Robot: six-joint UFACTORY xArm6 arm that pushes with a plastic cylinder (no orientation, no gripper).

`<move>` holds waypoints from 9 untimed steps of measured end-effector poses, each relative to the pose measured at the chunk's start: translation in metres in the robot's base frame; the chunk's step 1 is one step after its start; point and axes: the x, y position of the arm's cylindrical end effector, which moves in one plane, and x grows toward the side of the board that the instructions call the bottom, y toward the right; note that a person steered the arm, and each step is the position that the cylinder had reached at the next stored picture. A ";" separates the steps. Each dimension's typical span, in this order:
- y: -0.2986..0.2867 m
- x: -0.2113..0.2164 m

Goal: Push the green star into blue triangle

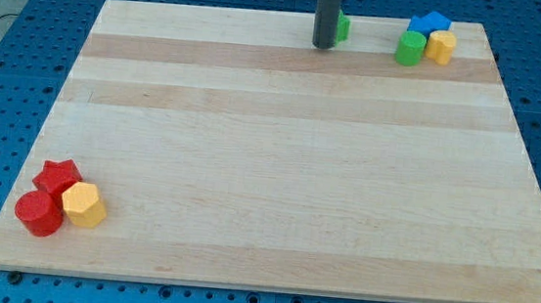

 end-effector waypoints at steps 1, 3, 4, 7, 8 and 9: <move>-0.044 0.000; -0.084 -0.036; -0.031 -0.037; 0.062 -0.038; 0.022 -0.038; -0.025 -0.032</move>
